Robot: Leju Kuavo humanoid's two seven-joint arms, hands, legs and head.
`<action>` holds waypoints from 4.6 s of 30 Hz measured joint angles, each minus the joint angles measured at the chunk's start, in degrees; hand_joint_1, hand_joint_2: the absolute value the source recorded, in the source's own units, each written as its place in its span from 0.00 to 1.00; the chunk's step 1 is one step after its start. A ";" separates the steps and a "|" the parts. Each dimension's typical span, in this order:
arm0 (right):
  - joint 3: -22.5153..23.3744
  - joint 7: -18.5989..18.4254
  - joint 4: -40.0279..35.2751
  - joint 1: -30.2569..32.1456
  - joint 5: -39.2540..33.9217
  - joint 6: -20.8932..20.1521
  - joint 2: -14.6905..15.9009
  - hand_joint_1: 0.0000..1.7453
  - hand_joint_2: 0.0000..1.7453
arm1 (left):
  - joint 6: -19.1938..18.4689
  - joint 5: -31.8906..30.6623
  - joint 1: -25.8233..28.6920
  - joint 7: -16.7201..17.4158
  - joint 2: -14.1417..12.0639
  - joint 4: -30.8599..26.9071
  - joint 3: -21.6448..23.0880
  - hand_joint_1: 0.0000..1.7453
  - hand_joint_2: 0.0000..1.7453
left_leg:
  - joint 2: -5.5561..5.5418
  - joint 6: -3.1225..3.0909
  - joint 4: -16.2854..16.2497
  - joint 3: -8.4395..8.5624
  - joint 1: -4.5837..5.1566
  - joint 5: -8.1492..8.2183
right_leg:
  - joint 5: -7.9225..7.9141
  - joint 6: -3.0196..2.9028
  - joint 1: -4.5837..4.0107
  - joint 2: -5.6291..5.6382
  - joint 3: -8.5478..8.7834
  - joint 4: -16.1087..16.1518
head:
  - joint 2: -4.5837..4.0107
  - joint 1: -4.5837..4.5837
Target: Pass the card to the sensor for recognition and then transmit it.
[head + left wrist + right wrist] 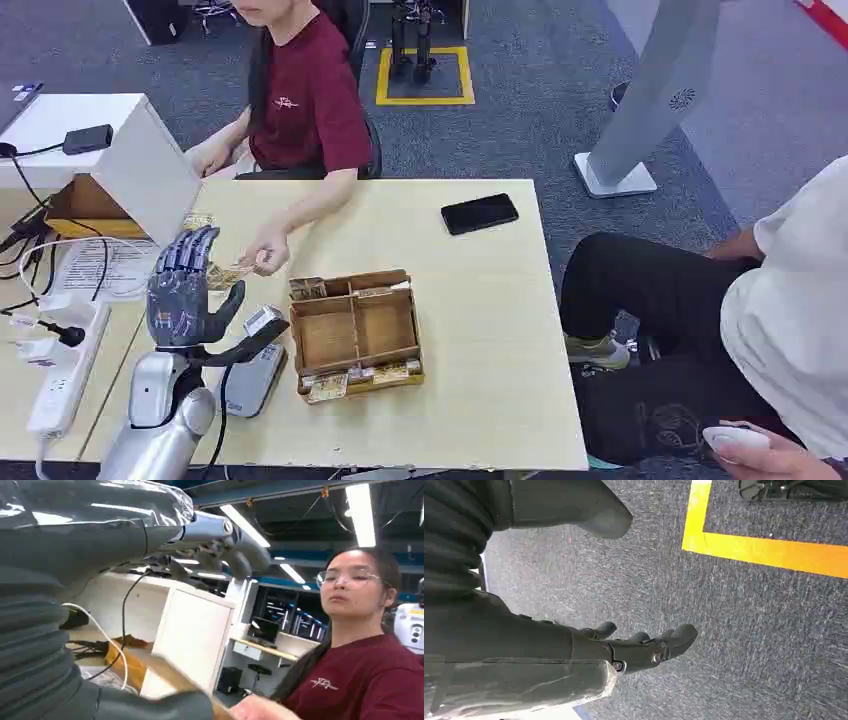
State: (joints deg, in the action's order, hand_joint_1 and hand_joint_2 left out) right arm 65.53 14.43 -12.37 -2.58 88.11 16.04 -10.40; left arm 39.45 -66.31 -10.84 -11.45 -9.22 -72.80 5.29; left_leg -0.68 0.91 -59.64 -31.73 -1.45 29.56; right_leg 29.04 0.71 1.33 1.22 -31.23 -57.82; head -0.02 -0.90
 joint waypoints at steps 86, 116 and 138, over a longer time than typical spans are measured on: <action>0.44 -0.02 0.00 0.73 -2.38 1.90 -0.31 0.00 1.00 | -34.12 52.61 7.31 -0.33 -1.86 -1.25 -11.69 1.00 1.00 | 0.00 0.00 0.01 -0.01 0.00 0.00 | 0.00 0.00 0.00 0.00 0.02 -0.01 | 0.00 0.02; 1.88 0.50 -0.61 1.09 -3.15 1.88 -0.87 0.00 1.00 | -40.19 58.53 14.27 1.01 -0.70 -11.76 -12.17 1.00 1.00 | 0.01 0.00 0.01 0.01 0.00 0.00 | 0.00 0.00 0.00 0.01 0.02 -0.01 | 0.00 0.00; 2.84 0.50 -1.27 1.26 -3.21 1.73 -1.25 0.00 1.00 | -41.09 58.51 16.59 1.20 -0.20 -13.73 -12.17 1.00 1.00 | 0.00 0.00 0.01 0.00 0.00 0.00 | 0.00 0.00 0.00 0.01 0.02 0.00 | 0.00 0.00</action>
State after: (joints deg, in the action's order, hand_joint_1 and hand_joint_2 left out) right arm 68.37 14.93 -13.64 -1.32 84.89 17.77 -11.65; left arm -1.64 -7.80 5.75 -10.25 -9.42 -86.53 -6.88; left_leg -0.68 0.91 -59.63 -31.73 -1.46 29.56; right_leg 29.04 0.71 1.33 1.22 -31.21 -57.82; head -0.02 -0.90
